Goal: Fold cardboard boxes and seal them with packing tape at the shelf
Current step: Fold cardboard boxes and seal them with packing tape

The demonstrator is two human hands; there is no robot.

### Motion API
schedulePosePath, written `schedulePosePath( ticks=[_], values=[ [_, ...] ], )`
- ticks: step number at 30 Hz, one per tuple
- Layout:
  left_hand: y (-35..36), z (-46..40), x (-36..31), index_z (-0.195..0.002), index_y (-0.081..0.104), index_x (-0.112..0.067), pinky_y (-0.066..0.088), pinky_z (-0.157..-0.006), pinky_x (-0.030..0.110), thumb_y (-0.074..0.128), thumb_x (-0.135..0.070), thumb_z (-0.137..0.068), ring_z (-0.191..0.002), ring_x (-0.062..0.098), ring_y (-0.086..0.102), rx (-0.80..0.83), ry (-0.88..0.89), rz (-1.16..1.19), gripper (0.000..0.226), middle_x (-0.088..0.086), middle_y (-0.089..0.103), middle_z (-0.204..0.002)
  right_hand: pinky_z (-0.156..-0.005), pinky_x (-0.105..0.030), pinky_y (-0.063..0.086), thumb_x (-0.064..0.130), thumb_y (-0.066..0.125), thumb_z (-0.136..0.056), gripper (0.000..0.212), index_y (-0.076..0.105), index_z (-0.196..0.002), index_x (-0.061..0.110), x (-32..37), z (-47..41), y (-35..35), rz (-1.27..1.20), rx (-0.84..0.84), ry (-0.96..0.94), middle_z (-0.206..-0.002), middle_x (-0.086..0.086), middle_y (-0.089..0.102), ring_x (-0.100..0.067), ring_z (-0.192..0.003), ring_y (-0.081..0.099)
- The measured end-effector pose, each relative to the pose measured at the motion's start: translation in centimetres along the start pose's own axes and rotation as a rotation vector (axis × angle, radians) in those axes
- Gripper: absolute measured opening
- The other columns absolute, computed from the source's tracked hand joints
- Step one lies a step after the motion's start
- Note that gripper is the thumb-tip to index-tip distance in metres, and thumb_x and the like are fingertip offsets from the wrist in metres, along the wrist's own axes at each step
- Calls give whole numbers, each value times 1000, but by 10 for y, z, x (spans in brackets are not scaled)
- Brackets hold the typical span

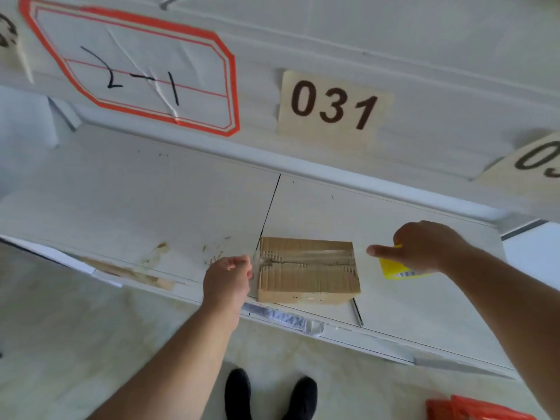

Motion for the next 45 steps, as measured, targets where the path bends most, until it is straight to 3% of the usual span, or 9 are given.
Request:
schedulePosePath(
  ticks=[24, 28, 30, 33, 35, 37, 39, 42, 45],
  values=[
    [17, -23, 25, -84, 73, -13, 53, -73, 37, 62, -23, -99, -78, 21, 68, 46, -118, -46, 21, 3, 76, -80, -71, -32, 39, 97, 32, -79, 83, 66, -77, 21, 10, -14, 44, -8, 76, 45, -78, 5, 63, -14, -77, 58],
    [25, -21, 24, -84, 70, -10, 59, -89, 49, 56, -27, -99, -88, 28, 70, 105, -111, -129, 28, 11, 74, -86, -74, -33, 36, 94, 31, -83, 80, 64, -76, 21, 16, -12, 47, 3, 88, 24, -75, 6, 62, -14, -76, 56],
    [28, -23, 27, -84, 65, -4, 59, -84, 48, 52, -25, -99, -85, 31, 69, 110, -111, -184, 30, 16, 72, -86, -76, -33, 36, 92, 31, -85, 78, 63, -76, 22, 19, -11, 48, 2, 100, 15, -75, 6, 61, -16, -79, 57],
    [22, -28, 17, -80, 60, -9, 46, -60, 31, 61, -20, -96, -69, 26, 60, 25, 75, -373, 20, 7, 62, -77, -76, -33, 37, 92, 31, -85, 78, 65, -79, 22, 19, -9, 50, -6, 106, 14, -76, 7, 62, -17, -82, 59],
    [12, -23, 0, -106, 64, -7, 49, -81, 34, 67, -14, -94, -96, 31, 64, -157, 353, -447, 14, 11, 62, -106, -76, -33, 39, 93, 31, -84, 79, 65, -80, 22, 18, -10, 50, -8, 106, 21, -76, 7, 63, -17, -82, 60],
    [17, 0, -27, -121, 62, 0, 43, -105, 38, 65, -4, -92, -119, 37, 58, -269, 836, -481, 29, 19, 59, -126, -78, -32, 45, 95, 30, -82, 81, 64, -77, 22, 16, -11, 52, -16, 113, 29, -75, 7, 64, -16, -81, 61],
    [54, 33, -38, -145, 48, -3, 23, -124, 33, 63, -24, -99, -149, 30, 33, 37, 1166, -678, 54, 18, 40, -158, -81, -33, 48, 96, 29, -80, 83, 63, -75, 21, 15, -13, 53, -24, 113, 35, -75, 7, 63, -15, -79, 60],
    [95, 37, -14, -162, -17, -14, -13, -127, 43, 26, -82, -94, -153, 19, -31, 439, 1084, -1256, 106, 7, -31, -168, -79, -33, 47, 96, 31, -80, 80, 63, -77, 22, 15, -12, 54, -44, 125, 51, -76, 9, 62, -14, -79, 59],
    [101, 19, -3, -155, -33, -14, -19, -125, 48, 19, -91, -85, -147, 24, -43, 436, 1011, -1463, 117, 9, -46, -159, -75, -33, 43, 94, 32, -83, 77, 60, -79, 23, 16, -11, 53, -69, 137, 70, -76, 10, 60, -13, -77, 55]
  ],
)
Point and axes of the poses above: each hand's wrist, its own z-axis away from the middle knuckle, its own y-axis out of the palm, x = y × z, the point moved 5 cm from there along -z, towards the middle knuckle
